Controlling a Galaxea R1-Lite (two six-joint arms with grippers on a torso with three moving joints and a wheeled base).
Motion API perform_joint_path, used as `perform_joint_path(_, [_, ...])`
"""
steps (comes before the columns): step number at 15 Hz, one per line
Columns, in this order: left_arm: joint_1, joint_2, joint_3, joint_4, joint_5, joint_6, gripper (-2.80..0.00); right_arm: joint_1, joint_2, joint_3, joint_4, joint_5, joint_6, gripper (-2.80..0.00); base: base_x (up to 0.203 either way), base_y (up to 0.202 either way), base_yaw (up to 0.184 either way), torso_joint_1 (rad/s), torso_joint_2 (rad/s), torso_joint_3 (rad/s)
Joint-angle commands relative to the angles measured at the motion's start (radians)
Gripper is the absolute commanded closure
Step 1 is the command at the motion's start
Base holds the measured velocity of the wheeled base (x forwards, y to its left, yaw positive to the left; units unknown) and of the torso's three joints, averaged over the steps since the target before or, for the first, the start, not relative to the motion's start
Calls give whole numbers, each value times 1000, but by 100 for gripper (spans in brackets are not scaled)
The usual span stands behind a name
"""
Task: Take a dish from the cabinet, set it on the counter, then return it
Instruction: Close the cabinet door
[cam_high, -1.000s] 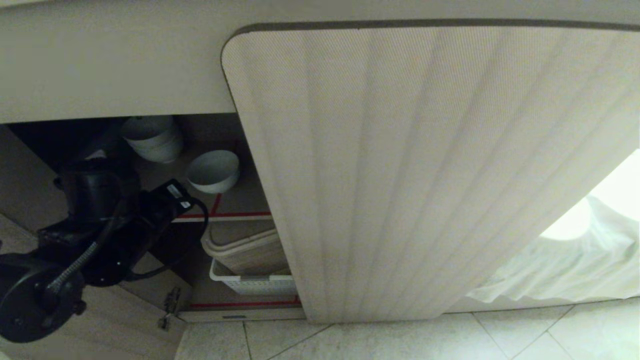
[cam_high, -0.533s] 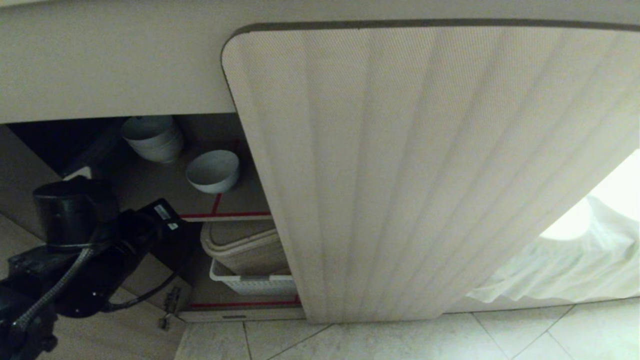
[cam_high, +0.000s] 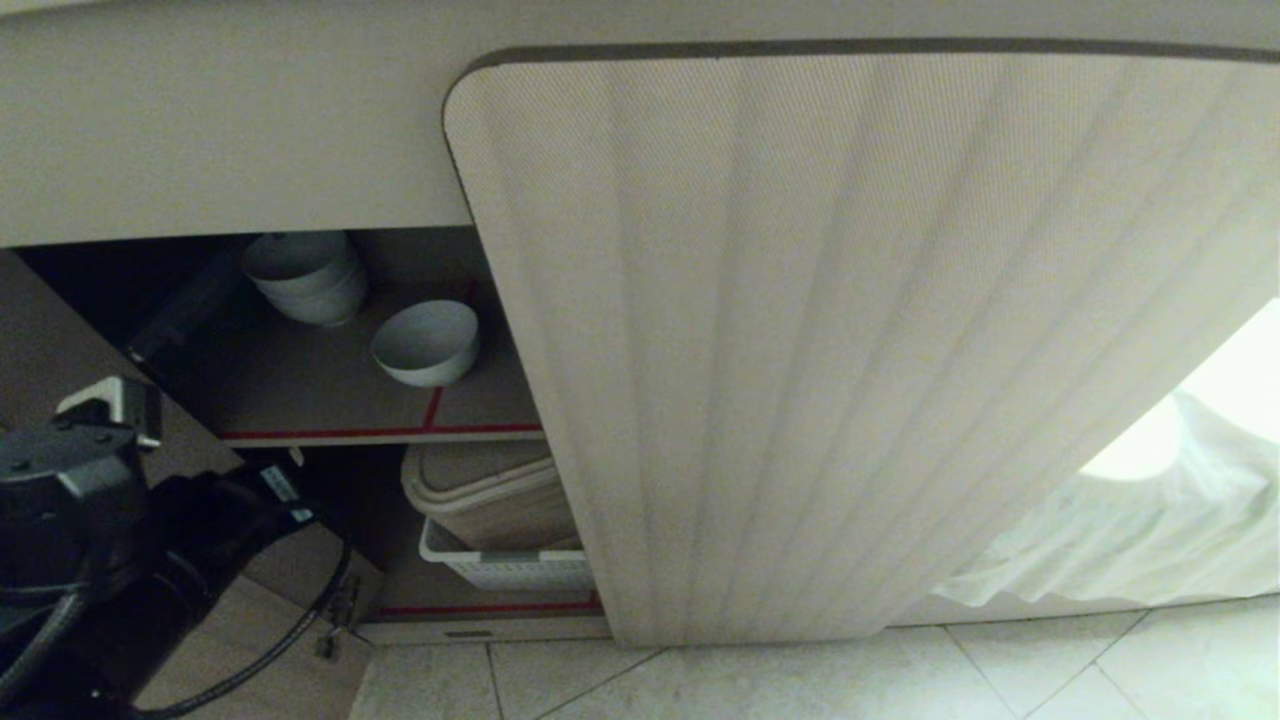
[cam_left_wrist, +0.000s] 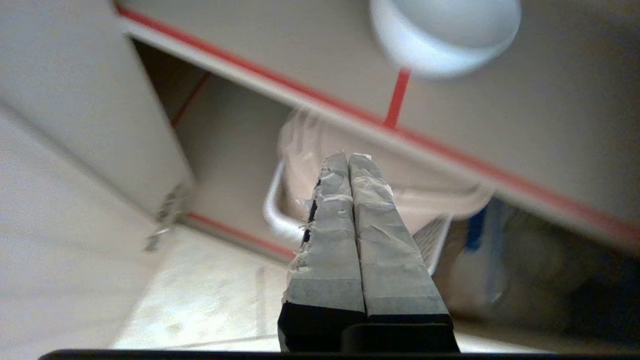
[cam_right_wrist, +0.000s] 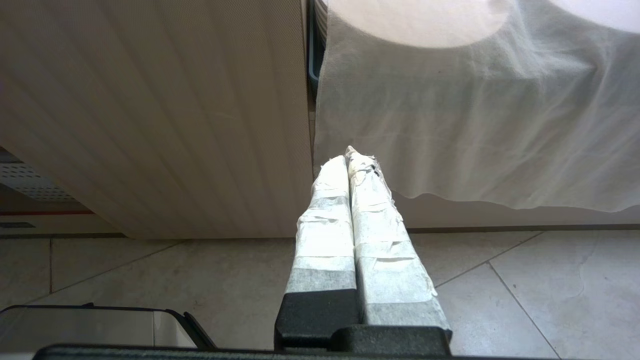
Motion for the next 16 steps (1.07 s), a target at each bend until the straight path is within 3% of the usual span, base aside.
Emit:
perform_joint_path(1, [-3,-91,77,-6,3,36,0,0,0,0,0,0,0,0,0,0,0,0,0,0])
perform_joint_path(6, [2,-200,200,-11,0,162,0,2,0,0,0,0,0,0,0,0,0,0,0,0])
perform_joint_path(9, [39,-253,252,-43,-2,279,0,0,0,0,0,0,0,0,0,0,0,0,0,0])
perform_joint_path(11, [105,-297,277,-99,-20,371,0,0,0,0,0,0,0,0,0,0,0,0,0,0])
perform_joint_path(16, [104,-534,289,-86,-63,505,0,0,0,0,0,0,0,0,0,0,0,0,0,0])
